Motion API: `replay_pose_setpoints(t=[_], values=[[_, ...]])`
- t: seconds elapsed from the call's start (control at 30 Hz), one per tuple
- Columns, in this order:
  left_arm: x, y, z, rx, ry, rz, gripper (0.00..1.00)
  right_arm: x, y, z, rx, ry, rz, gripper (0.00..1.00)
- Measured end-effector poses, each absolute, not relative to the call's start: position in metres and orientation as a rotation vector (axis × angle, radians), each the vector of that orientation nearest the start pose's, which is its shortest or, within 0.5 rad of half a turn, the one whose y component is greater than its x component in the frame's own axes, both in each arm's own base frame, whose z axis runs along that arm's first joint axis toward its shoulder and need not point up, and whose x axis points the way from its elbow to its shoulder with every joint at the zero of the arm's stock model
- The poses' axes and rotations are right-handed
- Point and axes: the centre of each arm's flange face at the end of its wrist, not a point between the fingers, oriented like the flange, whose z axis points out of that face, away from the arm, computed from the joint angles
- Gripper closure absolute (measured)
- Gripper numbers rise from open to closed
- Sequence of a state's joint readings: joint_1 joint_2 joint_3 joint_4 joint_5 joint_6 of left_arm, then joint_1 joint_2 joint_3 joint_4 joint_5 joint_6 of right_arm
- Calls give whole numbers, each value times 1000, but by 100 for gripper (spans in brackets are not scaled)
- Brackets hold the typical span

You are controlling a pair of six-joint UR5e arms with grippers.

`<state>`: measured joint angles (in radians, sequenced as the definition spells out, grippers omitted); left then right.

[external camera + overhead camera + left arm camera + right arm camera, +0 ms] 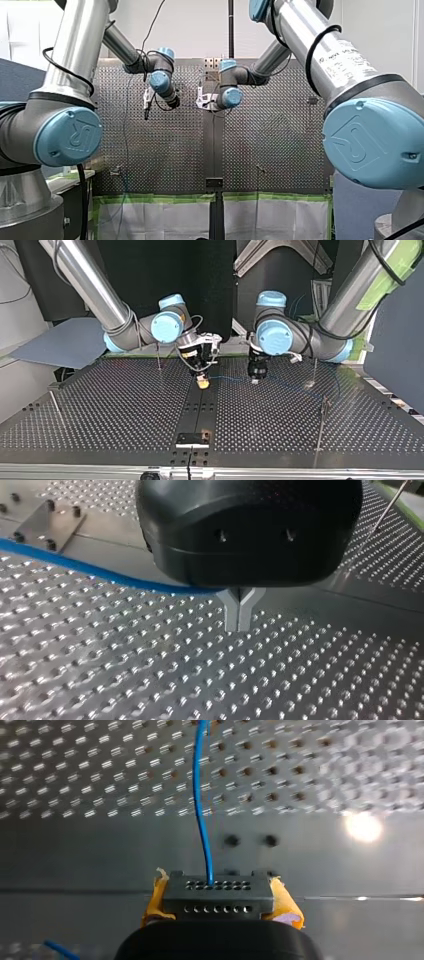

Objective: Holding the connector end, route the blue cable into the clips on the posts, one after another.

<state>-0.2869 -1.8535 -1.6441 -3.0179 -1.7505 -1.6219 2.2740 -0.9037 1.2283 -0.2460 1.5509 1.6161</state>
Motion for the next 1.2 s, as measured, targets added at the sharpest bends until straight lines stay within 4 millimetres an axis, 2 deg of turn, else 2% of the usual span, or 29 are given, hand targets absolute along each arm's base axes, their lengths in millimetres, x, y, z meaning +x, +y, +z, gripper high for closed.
replay_pose_setpoints(t=[0.37, 0.47, 0.9, 1.03, 1.2], values=[[493, -281, 292, 81, 1788, -70, 100, 552, -461, 223, 1803, -894, 1611, 100], [491, -287, 280, 94, 1799, -72, 100, 547, -461, 215, 1801, -902, 1603, 100], [485, -324, 206, 151, 1849, -86, 100, 522, -457, 175, 1793, -936, 1574, 100], [479, -329, 195, 150, 1839, -88, 100, 512, -456, 160, 1781, -952, 1562, 100], [474, -332, 187, 141, 1812, -104, 100, 499, -452, 130, 1789, -971, 1533, 100]])
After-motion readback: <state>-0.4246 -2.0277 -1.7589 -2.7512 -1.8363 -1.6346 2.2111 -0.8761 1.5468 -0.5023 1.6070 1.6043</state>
